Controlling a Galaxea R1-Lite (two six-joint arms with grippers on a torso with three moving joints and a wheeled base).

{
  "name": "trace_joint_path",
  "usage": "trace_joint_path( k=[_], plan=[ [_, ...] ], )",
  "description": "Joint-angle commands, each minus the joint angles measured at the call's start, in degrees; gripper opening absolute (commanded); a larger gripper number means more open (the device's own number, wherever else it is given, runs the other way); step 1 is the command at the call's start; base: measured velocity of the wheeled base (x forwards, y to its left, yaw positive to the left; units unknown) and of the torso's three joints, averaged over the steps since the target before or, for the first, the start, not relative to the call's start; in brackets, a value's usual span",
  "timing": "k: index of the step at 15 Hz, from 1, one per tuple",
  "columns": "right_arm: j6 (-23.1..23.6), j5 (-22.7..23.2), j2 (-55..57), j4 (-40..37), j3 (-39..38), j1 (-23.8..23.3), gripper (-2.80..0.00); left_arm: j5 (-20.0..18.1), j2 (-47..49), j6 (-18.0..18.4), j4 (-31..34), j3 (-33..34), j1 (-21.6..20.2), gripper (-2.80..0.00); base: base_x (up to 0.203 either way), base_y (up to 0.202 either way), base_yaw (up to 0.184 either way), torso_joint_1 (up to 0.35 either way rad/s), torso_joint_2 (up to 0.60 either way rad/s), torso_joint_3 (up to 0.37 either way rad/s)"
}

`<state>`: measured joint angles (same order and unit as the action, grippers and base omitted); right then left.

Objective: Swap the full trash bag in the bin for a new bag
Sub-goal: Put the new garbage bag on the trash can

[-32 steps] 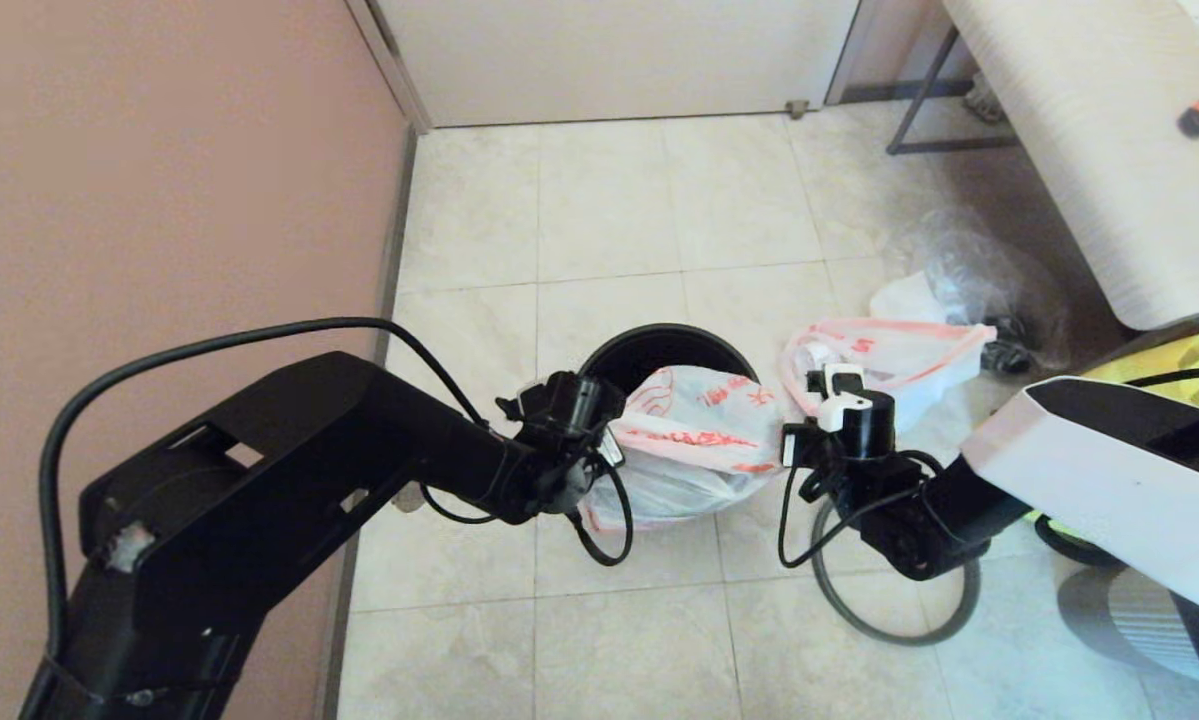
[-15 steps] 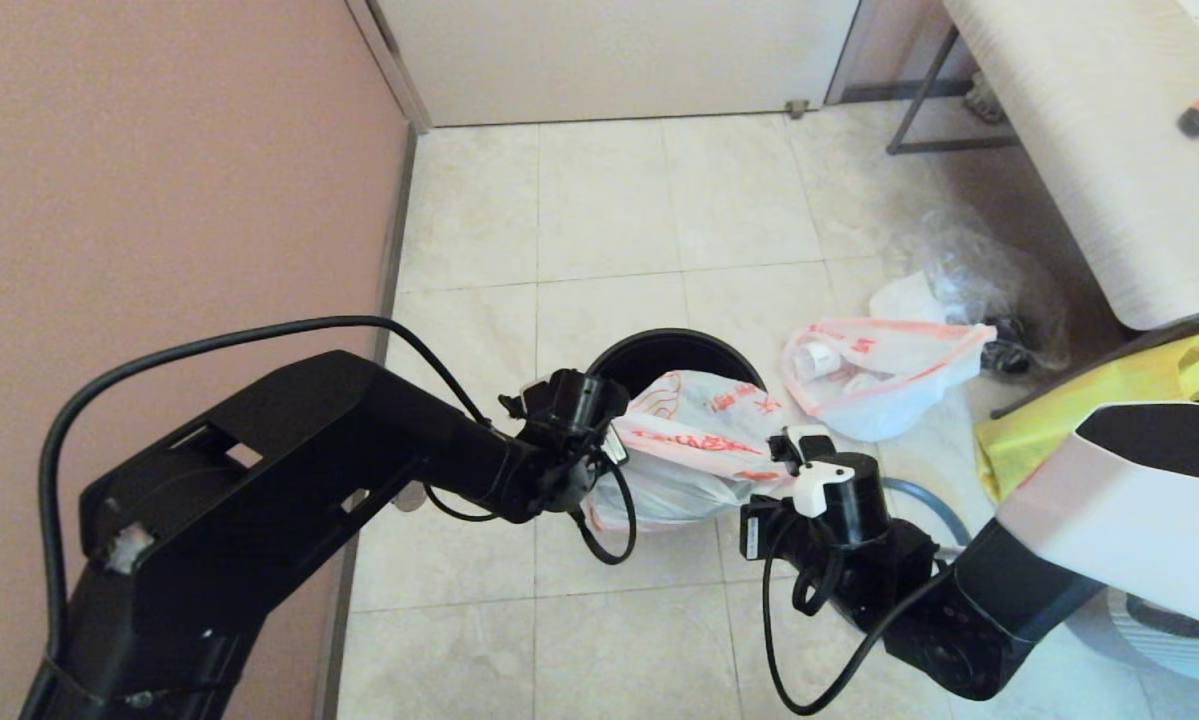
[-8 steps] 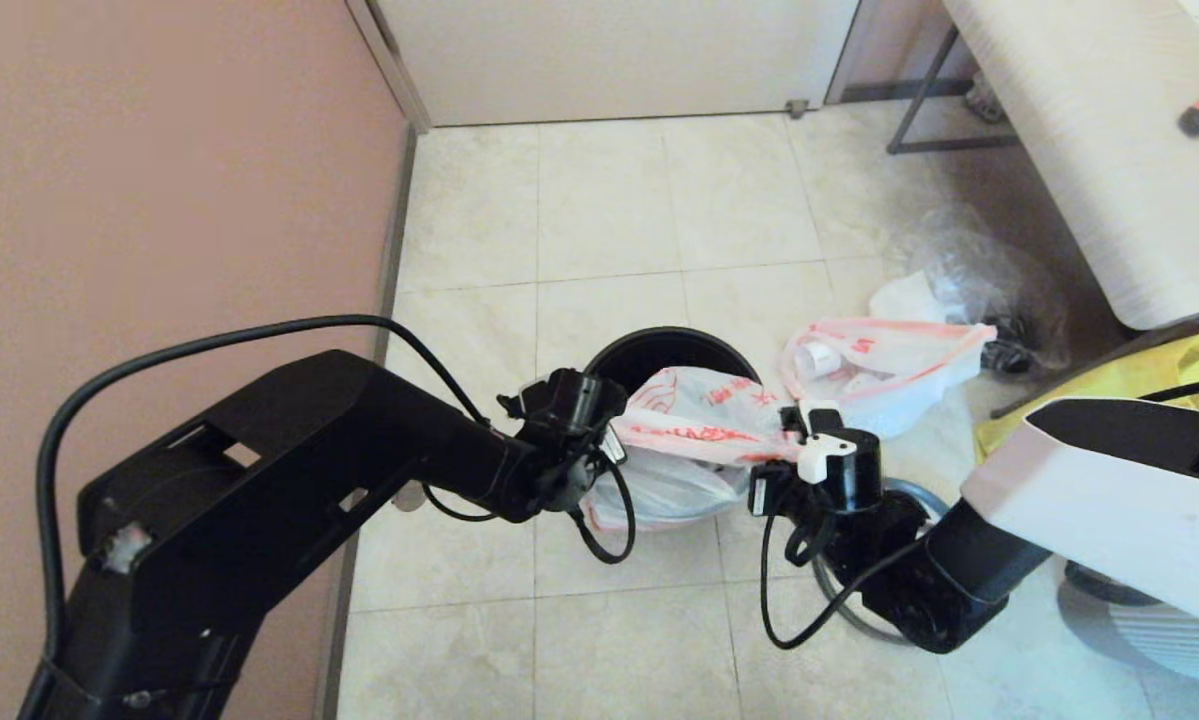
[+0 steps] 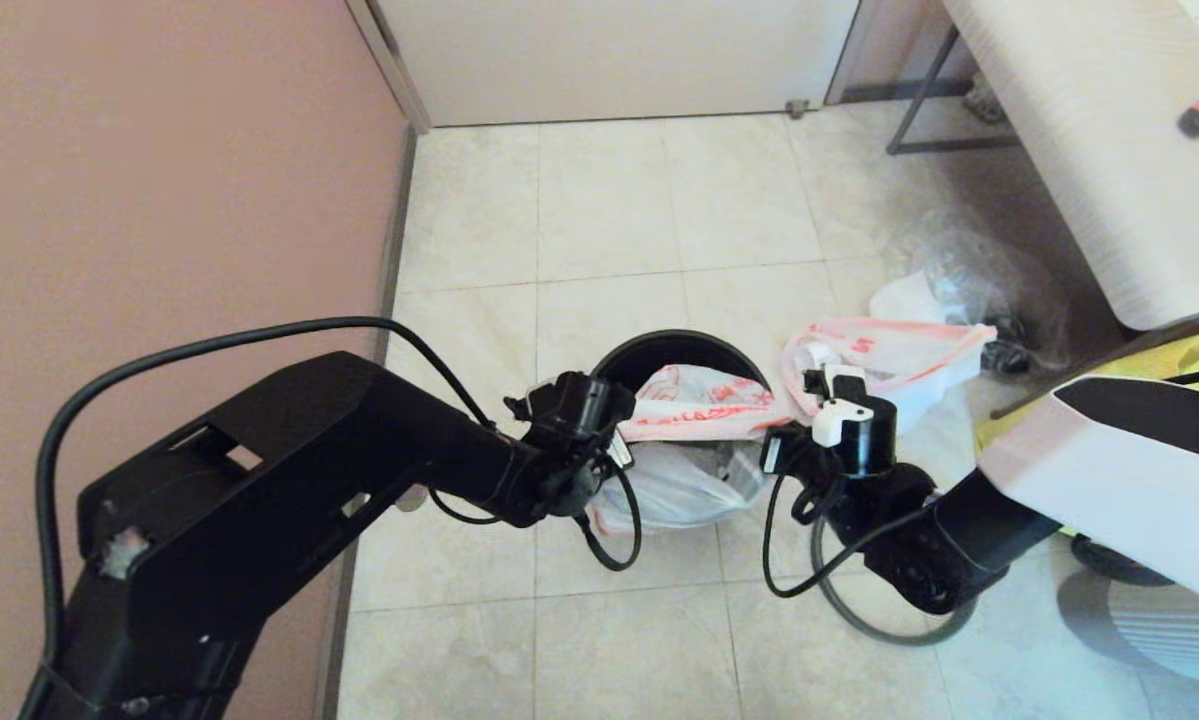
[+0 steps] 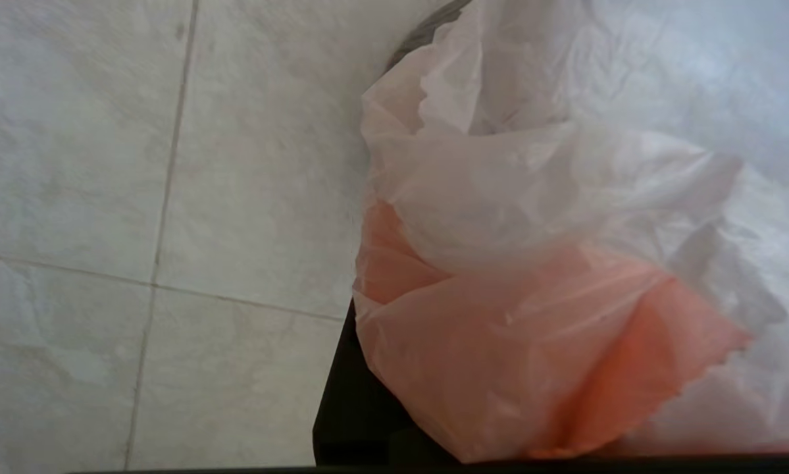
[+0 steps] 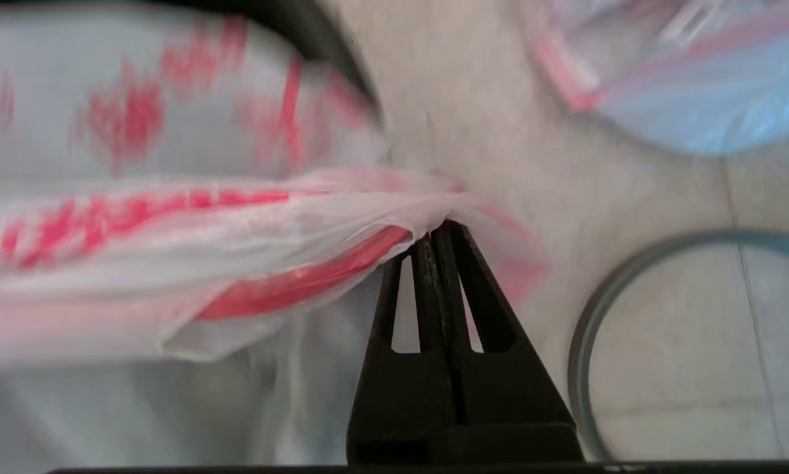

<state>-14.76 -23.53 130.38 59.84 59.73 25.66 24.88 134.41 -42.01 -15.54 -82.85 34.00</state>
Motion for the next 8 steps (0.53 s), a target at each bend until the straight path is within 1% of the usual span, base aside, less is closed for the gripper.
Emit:
trace_joint_path(
  k=[1,4,8],
  plan=[
    [-0.1,-0.1,1.1,-0.1,2.3,-1.1,-2.80,0.2,-0.9,-0.3,0.0,0.4,0.8,-2.80,0.000,0.000,0.000,0.000,0.00,0.000],
    [-0.2,0.9,3.1,-1.0,5.9,-1.9,-2.80,0.2,-0.9,-0.3,0.0,0.8,1.5,-2.80,0.000,0.000,0.000,0.000,0.00,0.000],
    [-0.2,1.2,2.8,-4.5,11.3,-2.3,-2.80,0.2,-0.6,-0.2,0.0,1.5,2.8,-2.80,0.000,0.000,0.000,0.000,0.00,0.000]
  ],
)
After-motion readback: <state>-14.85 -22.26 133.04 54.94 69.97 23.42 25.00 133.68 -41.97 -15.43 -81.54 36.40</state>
